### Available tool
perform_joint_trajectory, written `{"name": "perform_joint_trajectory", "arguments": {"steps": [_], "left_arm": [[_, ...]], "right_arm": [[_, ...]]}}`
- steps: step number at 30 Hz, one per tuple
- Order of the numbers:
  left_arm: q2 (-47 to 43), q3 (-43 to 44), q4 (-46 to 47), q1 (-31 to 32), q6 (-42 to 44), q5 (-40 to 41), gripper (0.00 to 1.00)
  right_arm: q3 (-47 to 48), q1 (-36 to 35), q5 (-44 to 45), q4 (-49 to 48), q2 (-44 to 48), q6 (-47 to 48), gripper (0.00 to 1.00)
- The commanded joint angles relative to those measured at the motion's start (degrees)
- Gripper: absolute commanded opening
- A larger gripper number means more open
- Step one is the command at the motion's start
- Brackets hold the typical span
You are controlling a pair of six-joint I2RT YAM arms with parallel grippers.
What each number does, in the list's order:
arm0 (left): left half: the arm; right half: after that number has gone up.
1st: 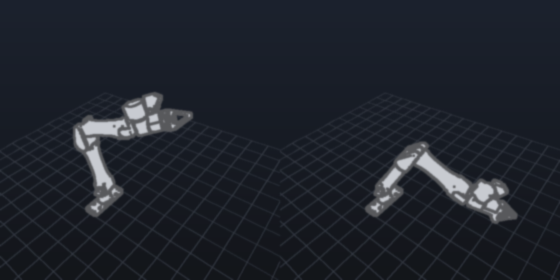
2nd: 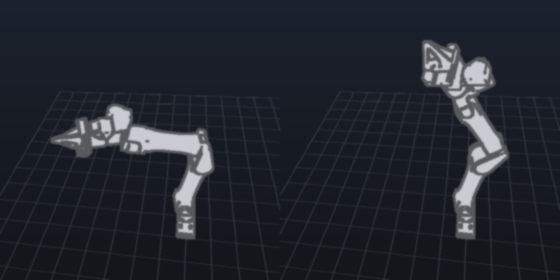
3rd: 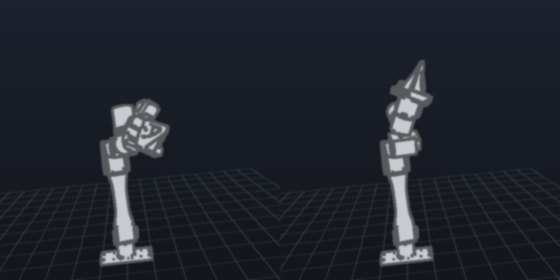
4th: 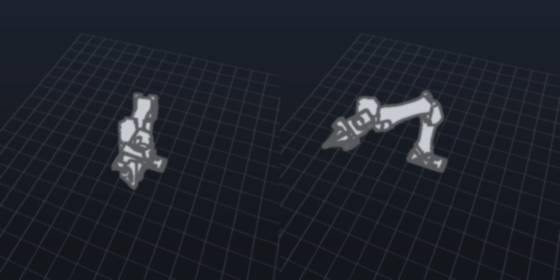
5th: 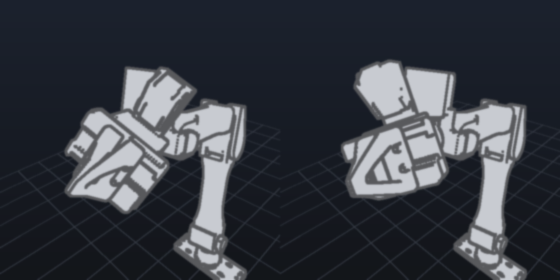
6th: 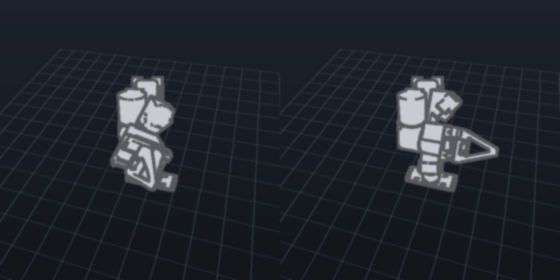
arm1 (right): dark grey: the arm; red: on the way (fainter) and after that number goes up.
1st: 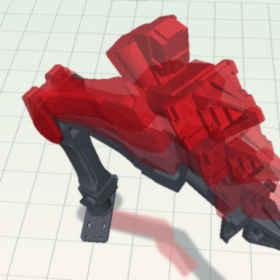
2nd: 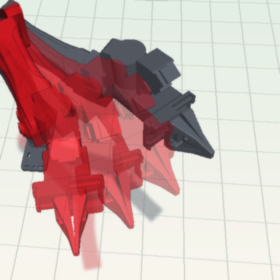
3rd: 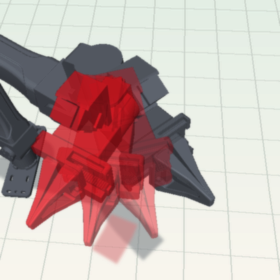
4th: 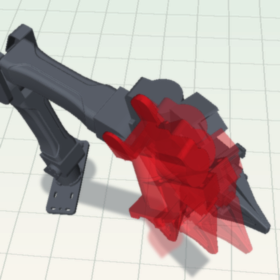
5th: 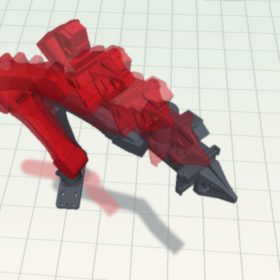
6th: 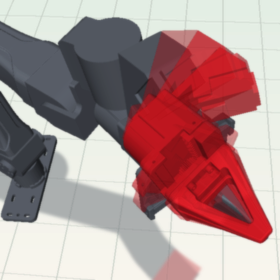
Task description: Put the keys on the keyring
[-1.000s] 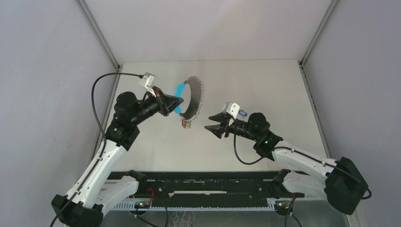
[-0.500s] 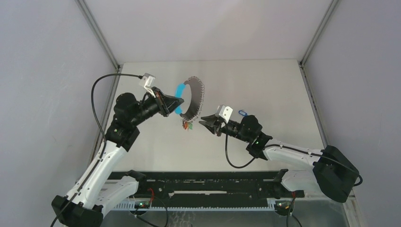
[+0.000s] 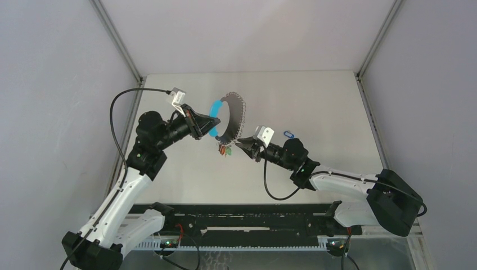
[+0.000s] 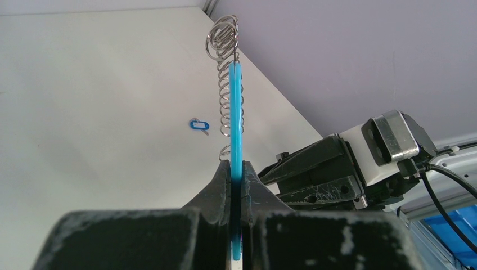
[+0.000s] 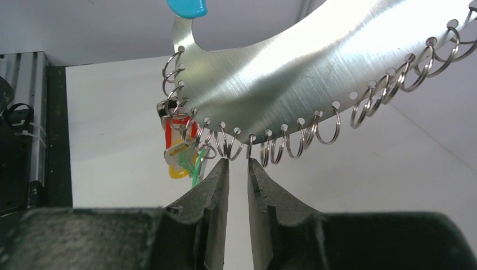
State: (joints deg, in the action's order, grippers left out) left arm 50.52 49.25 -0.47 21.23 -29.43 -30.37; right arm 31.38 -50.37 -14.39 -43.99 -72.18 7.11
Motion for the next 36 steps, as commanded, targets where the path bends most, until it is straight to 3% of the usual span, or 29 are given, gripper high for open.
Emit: {"name": "perform_joint_trajectory", "arguments": {"steps": [1, 20, 28, 36], "left_arm": [[-0.68, -0.49, 5.54, -0.28, -1.29, -1.66, 0.0], [-0.39, -0.39, 5.39, -0.26, -1.07, -1.75, 0.0], [-0.23, -0.42, 5.39, -0.19, -0.94, -1.97, 0.0], [-0.05, -0.61, 5.66, -0.18, -1.22, -2.06, 0.0]], "right_arm": [[0.19, -0.78, 3.38, -3.83, -0.06, 1.19, 0.19], [0.16, -1.88, 4.53, 1.06, 1.3, 5.05, 0.21], [0.23, -2.0, 4.38, 0.39, 1.81, 5.66, 0.14], [0.18, -2.1, 4.02, -0.52, 2.49, 5.06, 0.14]]}}
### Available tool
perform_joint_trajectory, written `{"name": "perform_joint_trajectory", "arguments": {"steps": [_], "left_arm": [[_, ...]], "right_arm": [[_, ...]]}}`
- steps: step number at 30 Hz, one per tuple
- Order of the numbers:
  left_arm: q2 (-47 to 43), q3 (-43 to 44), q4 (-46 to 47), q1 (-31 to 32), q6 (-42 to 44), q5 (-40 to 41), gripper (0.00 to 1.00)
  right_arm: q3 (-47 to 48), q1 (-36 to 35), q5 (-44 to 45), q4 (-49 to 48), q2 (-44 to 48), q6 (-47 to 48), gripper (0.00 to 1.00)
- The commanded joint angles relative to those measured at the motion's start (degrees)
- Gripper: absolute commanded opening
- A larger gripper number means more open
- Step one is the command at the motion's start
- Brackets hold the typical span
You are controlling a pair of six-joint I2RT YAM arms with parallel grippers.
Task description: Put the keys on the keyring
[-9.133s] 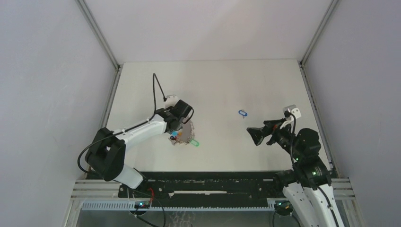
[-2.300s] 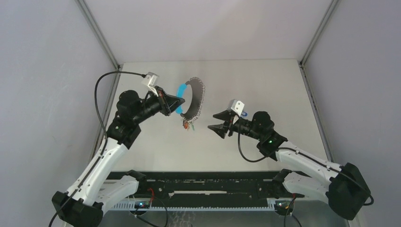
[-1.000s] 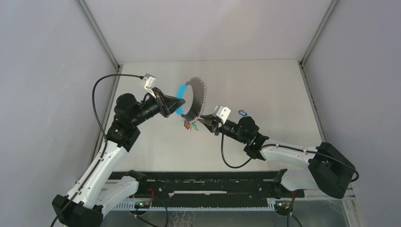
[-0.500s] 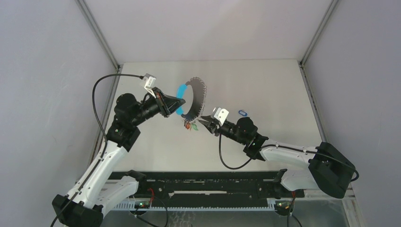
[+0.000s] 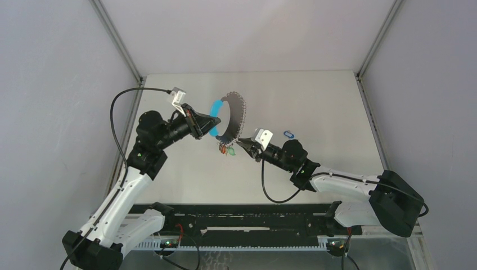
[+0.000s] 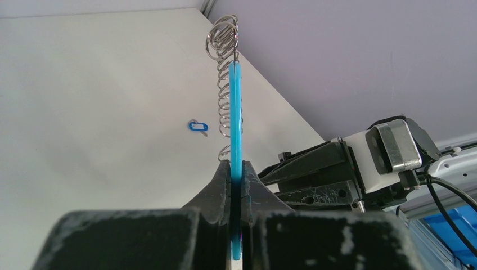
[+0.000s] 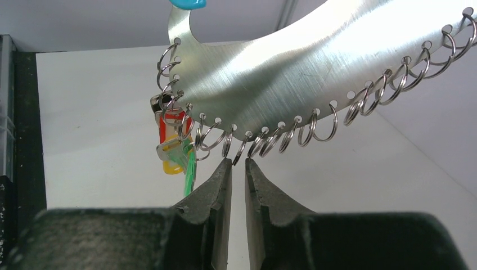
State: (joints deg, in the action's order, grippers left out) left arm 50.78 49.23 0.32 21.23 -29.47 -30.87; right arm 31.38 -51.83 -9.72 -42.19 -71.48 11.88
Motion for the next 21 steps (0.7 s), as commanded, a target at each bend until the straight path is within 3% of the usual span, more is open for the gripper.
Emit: {"name": "perform_joint_trajectory", "arguments": {"steps": [1, 21], "left_arm": [[-0.27, -0.62, 4.87, -0.15, -1.15, -1.56, 0.0], [-0.4, -0.72, 5.19, 0.03, -1.58, -1.38, 0.0]], "right_arm": [[0.18, -0.64, -0.79, -2.51, 1.71, 0.19, 0.14], [0.19, -2.57, 4.23, -4.94, -0.02, -1.21, 0.12]]}}
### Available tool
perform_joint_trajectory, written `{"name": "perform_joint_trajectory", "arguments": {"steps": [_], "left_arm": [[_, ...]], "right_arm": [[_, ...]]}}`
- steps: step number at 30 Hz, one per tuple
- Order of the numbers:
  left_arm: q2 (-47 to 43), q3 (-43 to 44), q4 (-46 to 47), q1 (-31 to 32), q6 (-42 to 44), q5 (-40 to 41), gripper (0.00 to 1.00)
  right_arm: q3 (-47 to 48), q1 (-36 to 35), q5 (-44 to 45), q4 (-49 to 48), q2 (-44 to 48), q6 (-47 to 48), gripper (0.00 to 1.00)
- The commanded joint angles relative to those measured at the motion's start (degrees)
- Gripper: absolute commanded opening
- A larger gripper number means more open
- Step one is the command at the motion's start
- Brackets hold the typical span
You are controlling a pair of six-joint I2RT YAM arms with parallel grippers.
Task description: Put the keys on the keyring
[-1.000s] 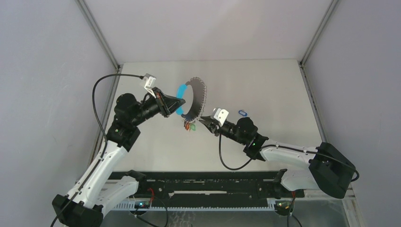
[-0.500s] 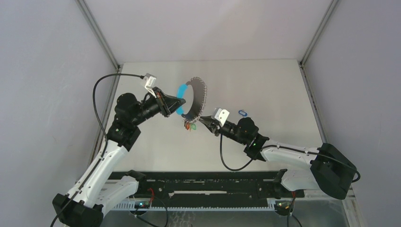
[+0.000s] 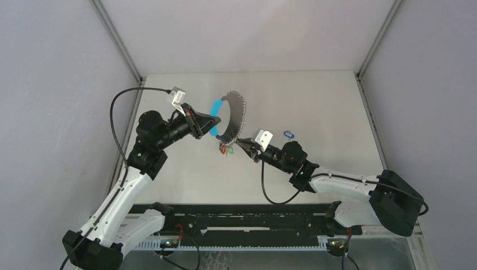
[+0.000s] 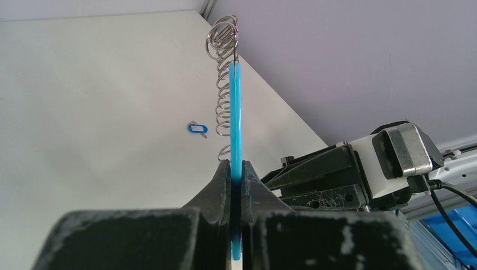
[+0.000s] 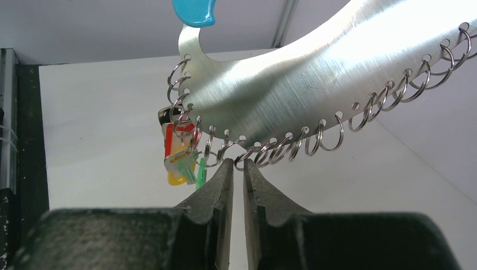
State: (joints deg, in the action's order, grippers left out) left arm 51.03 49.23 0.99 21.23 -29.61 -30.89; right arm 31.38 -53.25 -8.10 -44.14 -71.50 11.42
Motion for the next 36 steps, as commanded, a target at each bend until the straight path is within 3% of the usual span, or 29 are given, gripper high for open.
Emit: {"name": "perform_joint_trajectory", "arguments": {"steps": [1, 12, 22, 36], "left_arm": [[-0.59, -0.81, 4.62, 0.08, -1.58, -1.34, 0.0], [-0.65, -0.89, 4.8, 0.15, -1.75, -1.27, 0.0], [-0.63, -0.9, 4.72, 0.24, -1.84, -1.14, 0.0], [-0.6, -1.02, 4.72, 0.56, -1.77, -1.01, 0.0]], "right_arm": [[0.18, -1.33, 3.22, -2.97, -0.1, -0.7, 0.12], [0.14, -2.55, 9.27, -4.76, -1.29, -0.56, 0.13], [0.19, -3.08, 7.46, -4.39, -0.48, 0.51, 0.19], [0.19, -3.47, 10.65, -5.44, -0.65, 1.37, 0.13]]}}
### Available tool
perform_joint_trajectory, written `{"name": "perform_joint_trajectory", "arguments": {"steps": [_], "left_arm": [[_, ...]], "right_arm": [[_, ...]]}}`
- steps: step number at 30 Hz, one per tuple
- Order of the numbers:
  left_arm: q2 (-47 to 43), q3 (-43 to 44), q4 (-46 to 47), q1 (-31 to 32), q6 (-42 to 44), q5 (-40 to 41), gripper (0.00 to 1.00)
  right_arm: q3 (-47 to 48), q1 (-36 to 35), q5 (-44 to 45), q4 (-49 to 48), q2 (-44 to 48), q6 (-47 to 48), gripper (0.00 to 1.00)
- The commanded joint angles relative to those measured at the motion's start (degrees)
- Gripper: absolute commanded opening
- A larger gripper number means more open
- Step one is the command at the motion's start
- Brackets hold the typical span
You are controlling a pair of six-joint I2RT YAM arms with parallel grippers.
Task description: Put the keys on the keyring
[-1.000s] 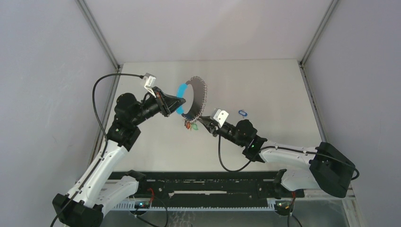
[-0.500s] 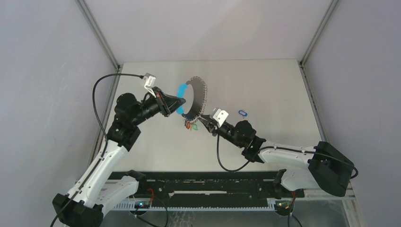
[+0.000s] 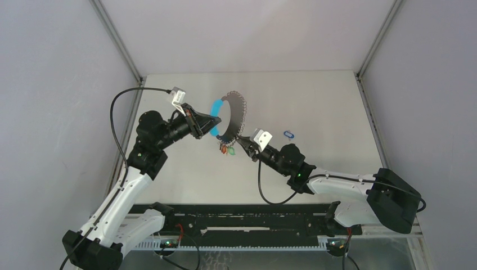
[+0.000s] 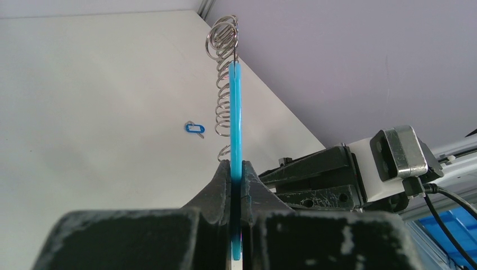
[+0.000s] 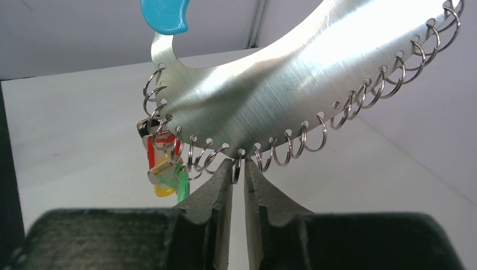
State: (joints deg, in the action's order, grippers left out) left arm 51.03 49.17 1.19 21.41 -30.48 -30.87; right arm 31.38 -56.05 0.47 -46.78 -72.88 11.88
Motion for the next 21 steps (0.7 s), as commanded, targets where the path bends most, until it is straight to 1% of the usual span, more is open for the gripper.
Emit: {"name": "perform_joint_trajectory", "arguments": {"steps": [1, 5, 9, 13, 15, 18, 21], "left_arm": [[-0.66, -0.93, 4.51, 0.44, -0.9, -1.03, 0.0], [-0.74, -0.94, 4.52, 0.44, -0.96, -0.99, 0.0], [-0.82, -0.87, 3.76, 0.48, -1.35, 0.04, 0.0], [-0.86, -0.41, 1.37, 0.47, -2.55, 3.97, 0.0], [-1.0, -0.86, 1.27, 0.48, -4.62, 5.28, 0.0], [-1.23, -2.53, 0.78, 0.42, -7.59, 7.1, 0.0], [-1.14, -4.83, 2.33, 0.47, -13.23, 6.5, 0.0]], "right_arm": [[0.18, -0.63, 2.28, -2.86, 0.68, 0.91, 0.1], [0.18, -0.69, 1.96, -2.37, 1.09, 1.17, 0.0], [0.13, -0.78, 1.2, -0.37, 2.42, 1.71, 0.0], [-0.79, -0.8, 0.43, -0.24, 4.55, 3.15, 0.0], [-1.78, -0.72, 0.07, -0.95, 5.56, 3.73, 0.0], [-2.08, -0.35, -1.39, 0.43, 7.23, 4.31, 0.0], [-2.17, 0.29, -3.46, 1.81, 8.28, 4.43, 0.0]]}}
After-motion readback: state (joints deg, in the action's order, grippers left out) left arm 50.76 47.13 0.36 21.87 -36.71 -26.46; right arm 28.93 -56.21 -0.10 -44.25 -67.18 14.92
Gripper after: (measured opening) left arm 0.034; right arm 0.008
